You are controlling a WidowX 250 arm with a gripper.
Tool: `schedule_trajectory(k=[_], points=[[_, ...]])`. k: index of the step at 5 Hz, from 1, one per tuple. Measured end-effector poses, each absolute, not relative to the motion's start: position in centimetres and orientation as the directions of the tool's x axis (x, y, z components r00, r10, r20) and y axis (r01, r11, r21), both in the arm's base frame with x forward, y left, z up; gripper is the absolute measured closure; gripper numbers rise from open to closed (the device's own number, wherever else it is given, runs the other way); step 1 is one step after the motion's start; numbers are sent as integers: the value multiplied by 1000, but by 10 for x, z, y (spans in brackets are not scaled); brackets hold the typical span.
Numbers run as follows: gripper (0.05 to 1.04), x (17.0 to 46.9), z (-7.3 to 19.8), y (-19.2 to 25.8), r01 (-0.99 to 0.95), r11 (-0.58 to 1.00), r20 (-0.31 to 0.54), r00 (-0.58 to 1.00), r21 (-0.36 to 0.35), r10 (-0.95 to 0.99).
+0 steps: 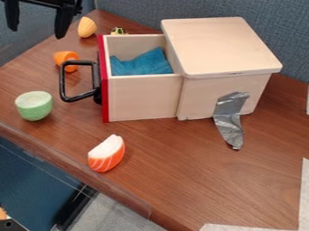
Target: Lift up a orange object
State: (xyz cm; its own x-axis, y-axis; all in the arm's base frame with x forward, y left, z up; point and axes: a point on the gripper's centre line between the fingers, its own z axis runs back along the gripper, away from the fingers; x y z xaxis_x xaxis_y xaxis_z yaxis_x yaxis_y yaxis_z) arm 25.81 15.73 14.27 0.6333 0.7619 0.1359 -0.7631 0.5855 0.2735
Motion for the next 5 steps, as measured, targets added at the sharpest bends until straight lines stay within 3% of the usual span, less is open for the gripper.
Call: schedule_trajectory(k=[1, 2, 4, 5], points=[[84, 258, 132, 157, -756, 585, 101, 633, 292, 768], [84, 296, 113, 178, -787, 535, 74, 580, 307, 811], [84, 333, 100, 215, -919, 362, 98, 379, 154, 920], [84, 334, 97, 225, -951, 293, 106, 303, 100, 947]])
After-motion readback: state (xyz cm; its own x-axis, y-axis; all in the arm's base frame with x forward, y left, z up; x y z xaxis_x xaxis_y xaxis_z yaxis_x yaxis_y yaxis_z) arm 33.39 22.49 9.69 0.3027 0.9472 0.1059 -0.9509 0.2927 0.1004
